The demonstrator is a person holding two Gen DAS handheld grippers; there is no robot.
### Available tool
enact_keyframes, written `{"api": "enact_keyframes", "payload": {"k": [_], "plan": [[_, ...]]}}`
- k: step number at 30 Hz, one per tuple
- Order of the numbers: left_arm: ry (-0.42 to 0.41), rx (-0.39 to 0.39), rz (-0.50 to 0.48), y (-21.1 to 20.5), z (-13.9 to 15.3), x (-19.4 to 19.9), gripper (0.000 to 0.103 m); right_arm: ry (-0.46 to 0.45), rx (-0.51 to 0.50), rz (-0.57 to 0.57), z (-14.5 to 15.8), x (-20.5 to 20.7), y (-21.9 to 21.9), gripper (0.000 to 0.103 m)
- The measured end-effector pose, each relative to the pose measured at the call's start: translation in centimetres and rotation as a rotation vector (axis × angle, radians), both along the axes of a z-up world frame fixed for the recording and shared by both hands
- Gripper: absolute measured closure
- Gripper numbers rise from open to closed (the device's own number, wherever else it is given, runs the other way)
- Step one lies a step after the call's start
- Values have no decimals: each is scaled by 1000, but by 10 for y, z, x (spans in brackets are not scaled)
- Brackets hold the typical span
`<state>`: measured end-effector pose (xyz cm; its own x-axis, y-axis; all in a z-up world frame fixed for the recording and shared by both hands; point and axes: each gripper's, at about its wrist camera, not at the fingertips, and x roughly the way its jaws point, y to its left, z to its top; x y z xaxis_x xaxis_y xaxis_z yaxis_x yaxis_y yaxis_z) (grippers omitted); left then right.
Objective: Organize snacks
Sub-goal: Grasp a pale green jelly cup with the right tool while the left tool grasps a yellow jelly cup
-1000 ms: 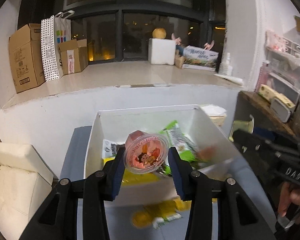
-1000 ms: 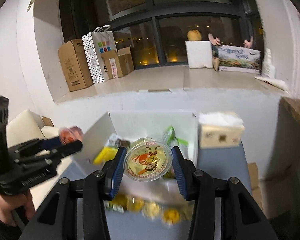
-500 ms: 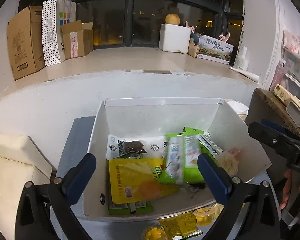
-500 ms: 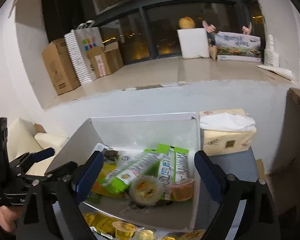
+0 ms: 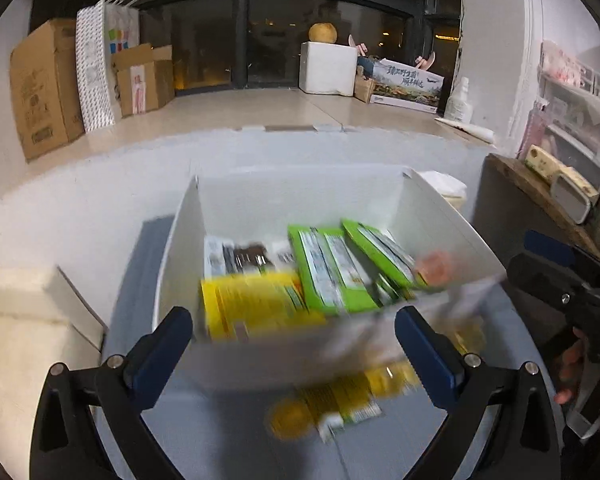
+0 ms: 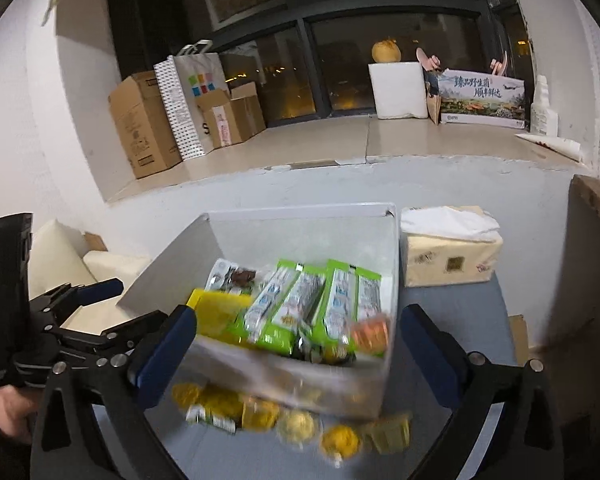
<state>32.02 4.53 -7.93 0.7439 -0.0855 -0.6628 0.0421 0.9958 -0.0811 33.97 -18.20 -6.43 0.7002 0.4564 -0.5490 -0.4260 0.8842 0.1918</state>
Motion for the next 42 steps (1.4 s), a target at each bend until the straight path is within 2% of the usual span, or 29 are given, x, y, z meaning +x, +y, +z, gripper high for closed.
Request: {"api": "enact_keyframes", "payload": {"k": [3, 6, 12, 18, 23, 27, 33, 34, 36, 37, 40, 42], "plan": [[29, -63, 9, -3, -19, -35, 0, 14, -16, 6, -15, -30, -14, 0], [47, -72, 11, -12, -40, -72, 0, 59, -20, -10, -42, -59, -30, 0], [80, -105, 0, -26, -66, -120, 0, 148, -67, -66, -83, -78, -47, 0], [89, -97, 1, -30, -70, -142, 0, 177, 18, -140, -87, -58, -66, 0], [86, -101, 4, -27, -68, -146, 0, 225, 100, -204, -91, -17, -72, 0], [95, -89, -6, -29, -69, -142, 0, 259, 80, -204, -101, 10, -61, 0], [114, -90, -17, -33, -75, -133, 0, 271, 82, -223, -113, 24, -55, 3], [117, -89, -21, -33, -77, -132, 0, 274, 83, -225, -115, 26, -54, 5], [123, -88, -26, -34, -79, -129, 0, 289, 61, -236, -120, 31, -51, 16], [124, -86, -25, -34, -80, -128, 0, 308, 57, -238, -124, 34, -52, 29], [130, -95, -21, -32, -83, -125, 0, 304, 47, -241, -126, 33, -52, 41], [137, -96, -21, -33, -85, -123, 0, 300, 60, -220, -125, 31, -52, 55]]}}
